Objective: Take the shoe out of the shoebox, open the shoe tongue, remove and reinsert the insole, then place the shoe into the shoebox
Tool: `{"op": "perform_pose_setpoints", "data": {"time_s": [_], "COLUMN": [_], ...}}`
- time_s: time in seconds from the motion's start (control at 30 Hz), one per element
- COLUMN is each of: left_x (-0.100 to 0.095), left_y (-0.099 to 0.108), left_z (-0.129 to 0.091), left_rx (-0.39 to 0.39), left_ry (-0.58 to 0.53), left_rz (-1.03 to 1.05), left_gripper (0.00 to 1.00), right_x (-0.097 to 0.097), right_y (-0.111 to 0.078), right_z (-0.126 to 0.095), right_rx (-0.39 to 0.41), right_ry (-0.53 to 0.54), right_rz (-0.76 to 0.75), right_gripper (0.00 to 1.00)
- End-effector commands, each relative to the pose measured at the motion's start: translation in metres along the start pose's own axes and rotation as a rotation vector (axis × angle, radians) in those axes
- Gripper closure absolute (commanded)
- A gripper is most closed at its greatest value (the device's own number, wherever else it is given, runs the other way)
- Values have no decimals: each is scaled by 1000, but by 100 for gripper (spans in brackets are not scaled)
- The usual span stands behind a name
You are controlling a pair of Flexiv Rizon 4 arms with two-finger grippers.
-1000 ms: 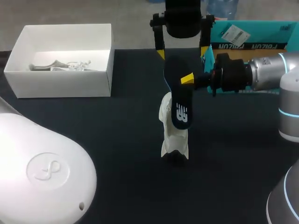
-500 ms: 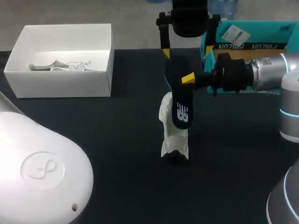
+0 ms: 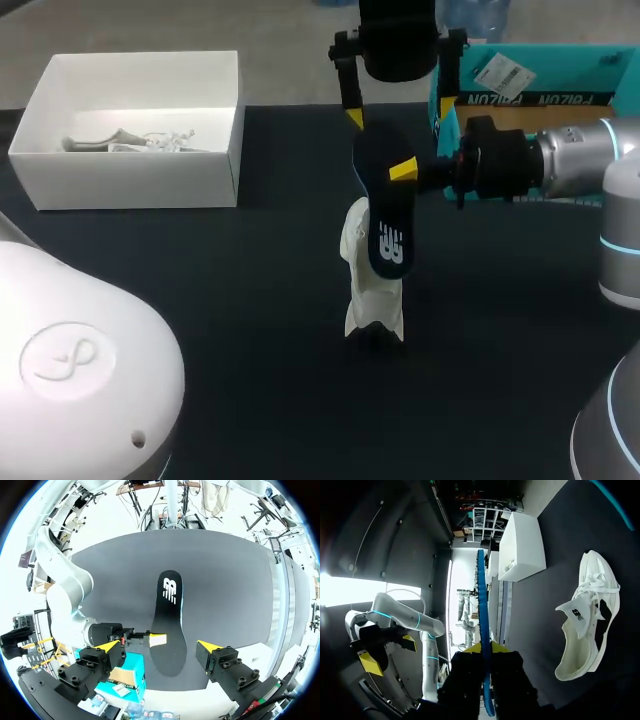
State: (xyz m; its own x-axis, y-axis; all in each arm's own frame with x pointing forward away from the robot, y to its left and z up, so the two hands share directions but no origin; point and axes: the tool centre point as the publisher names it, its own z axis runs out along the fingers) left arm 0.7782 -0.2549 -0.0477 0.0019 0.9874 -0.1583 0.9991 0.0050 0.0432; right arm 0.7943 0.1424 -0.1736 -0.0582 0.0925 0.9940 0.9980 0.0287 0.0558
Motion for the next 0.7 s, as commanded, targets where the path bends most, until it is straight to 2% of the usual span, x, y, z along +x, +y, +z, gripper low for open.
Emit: {"op": "perform_pose_setpoints", "data": {"time_s": [0.03, 0.23, 0.37, 0.7], "left_x": [16, 28, 34, 39], "left_y": [-1, 0, 2, 10], "left_z": [13, 23, 27, 28], "left_rx": [11, 11, -21, -53], "left_ry": [-118, -273, -406, -668], "left_rz": [-11, -39, -44, -2], "left_gripper": [0, 0, 0, 0], "right_x": [2, 6, 8, 14], "right_y": [-1, -3, -4, -8], "right_z": [-1, -3, -4, -6], "right_rx": [-3, -5, -8, -15], "right_ry": [-4, -5, -6, -11], "right_rz": [0, -1, -4, -1], "right_gripper": [100, 100, 100, 100]}}
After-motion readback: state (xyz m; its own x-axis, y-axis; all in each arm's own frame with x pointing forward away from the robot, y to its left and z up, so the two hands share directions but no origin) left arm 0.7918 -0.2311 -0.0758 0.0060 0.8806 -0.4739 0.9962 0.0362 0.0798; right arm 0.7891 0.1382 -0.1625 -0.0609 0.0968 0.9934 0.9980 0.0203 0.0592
